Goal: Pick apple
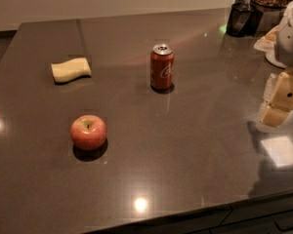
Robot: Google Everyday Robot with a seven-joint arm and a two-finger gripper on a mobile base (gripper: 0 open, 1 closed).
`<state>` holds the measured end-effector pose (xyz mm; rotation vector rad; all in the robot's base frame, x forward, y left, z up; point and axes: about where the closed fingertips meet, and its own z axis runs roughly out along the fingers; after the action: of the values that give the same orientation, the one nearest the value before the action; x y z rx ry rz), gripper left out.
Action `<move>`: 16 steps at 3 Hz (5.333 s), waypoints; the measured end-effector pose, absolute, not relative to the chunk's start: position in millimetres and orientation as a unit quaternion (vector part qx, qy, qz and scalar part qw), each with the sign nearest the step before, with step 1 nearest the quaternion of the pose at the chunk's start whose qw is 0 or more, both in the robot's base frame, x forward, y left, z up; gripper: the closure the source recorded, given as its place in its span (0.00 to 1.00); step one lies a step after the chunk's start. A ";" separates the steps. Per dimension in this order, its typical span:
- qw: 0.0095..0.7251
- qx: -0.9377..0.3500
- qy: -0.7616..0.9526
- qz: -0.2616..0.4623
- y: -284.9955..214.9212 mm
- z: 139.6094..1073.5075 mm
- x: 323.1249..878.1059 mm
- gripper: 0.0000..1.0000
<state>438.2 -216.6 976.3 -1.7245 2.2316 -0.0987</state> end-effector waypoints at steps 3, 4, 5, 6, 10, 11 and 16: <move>0.170 -0.640 0.749 0.008 -156.4 967.8 457.0 0.00; 0.171 -0.675 0.717 0.047 -100.1 949.0 464.9 0.00; 0.171 -0.695 0.695 0.066 -62.6 930.6 463.6 0.00; 0.191 -0.721 0.662 0.078 -16.2 906.4 455.3 0.00; 0.175 -0.764 0.591 0.190 94.0 851.7 435.7 0.00; 0.178 -0.768 0.578 0.213 110.2 856.0 428.6 0.00; 0.189 -0.775 0.554 0.238 110.8 948.3 428.1 1.00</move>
Offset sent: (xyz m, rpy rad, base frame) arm 0.0198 0.0530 -0.0067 0.0706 0.0473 0.0952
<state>428.1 110.8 948.3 -2.1805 1.5578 0.6689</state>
